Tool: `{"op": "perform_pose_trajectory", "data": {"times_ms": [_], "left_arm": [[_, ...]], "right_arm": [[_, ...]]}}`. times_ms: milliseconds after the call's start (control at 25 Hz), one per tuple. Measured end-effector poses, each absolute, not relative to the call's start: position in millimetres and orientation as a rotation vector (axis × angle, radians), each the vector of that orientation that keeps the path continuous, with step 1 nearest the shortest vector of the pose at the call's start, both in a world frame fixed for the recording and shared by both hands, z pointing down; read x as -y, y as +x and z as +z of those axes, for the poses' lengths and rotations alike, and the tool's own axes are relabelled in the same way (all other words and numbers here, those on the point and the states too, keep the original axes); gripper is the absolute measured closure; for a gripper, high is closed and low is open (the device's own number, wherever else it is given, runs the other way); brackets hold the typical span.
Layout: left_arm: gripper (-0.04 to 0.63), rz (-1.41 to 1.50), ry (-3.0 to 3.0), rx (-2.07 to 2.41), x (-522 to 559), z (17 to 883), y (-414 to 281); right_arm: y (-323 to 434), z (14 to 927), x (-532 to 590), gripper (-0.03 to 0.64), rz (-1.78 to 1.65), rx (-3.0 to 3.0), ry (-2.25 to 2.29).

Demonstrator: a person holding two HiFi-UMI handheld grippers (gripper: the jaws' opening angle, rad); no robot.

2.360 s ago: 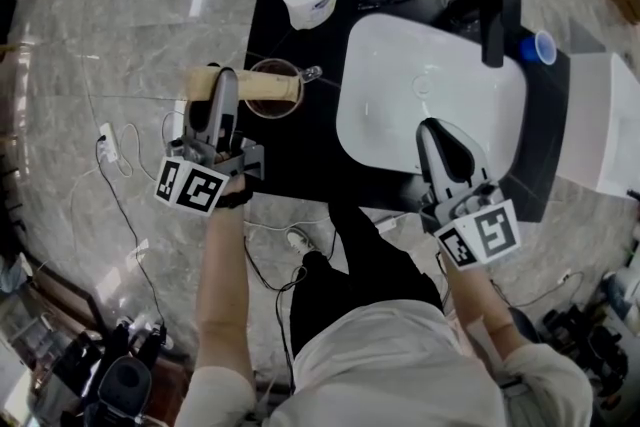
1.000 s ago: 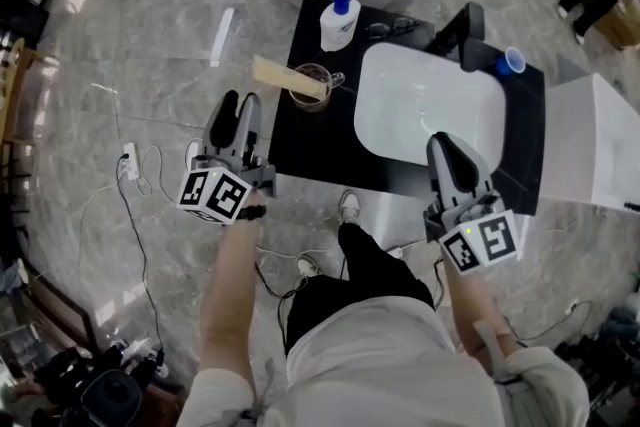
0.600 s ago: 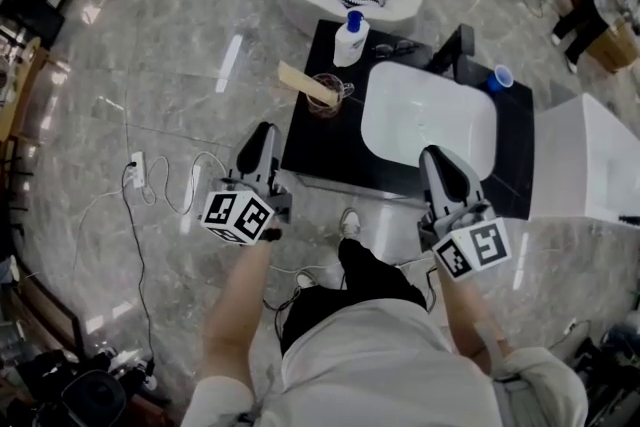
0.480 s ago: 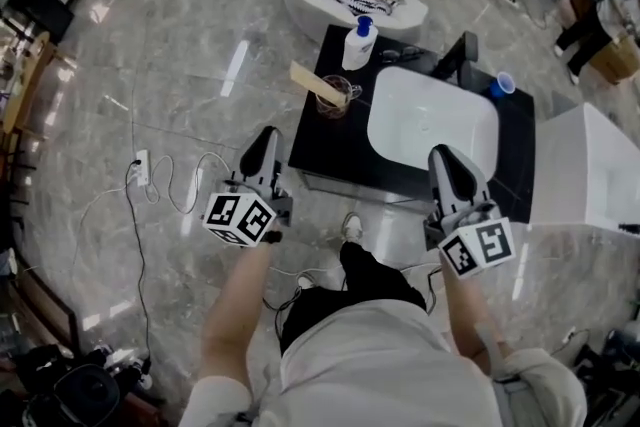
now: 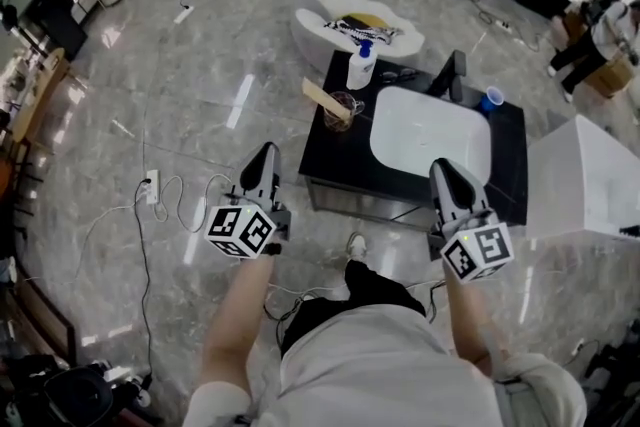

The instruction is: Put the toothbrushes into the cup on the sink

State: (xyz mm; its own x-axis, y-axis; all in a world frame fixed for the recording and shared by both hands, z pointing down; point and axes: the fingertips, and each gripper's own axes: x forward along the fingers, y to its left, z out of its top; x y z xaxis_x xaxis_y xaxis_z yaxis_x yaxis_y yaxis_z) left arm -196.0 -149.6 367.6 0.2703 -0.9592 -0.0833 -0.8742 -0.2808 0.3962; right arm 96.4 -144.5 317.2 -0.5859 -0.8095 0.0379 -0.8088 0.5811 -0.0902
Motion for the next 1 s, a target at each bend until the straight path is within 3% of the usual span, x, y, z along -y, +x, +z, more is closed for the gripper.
{"op": "perform_pose_trajectory", "data": {"times_ms": [680, 1000], "left_arm": [[0.594, -0.386, 2.459, 1.941, 28.7, 276.8, -215.6], [0.594, -0.357, 2.449, 1.973, -34.3, 273.8, -220.8]], "right_arm": [[86.0, 271.1, 87.1, 0.566, -0.02, -2.722, -1.38], [72.1, 267.5, 62.4, 0.566, -0.025, -2.731, -1.338]]}}
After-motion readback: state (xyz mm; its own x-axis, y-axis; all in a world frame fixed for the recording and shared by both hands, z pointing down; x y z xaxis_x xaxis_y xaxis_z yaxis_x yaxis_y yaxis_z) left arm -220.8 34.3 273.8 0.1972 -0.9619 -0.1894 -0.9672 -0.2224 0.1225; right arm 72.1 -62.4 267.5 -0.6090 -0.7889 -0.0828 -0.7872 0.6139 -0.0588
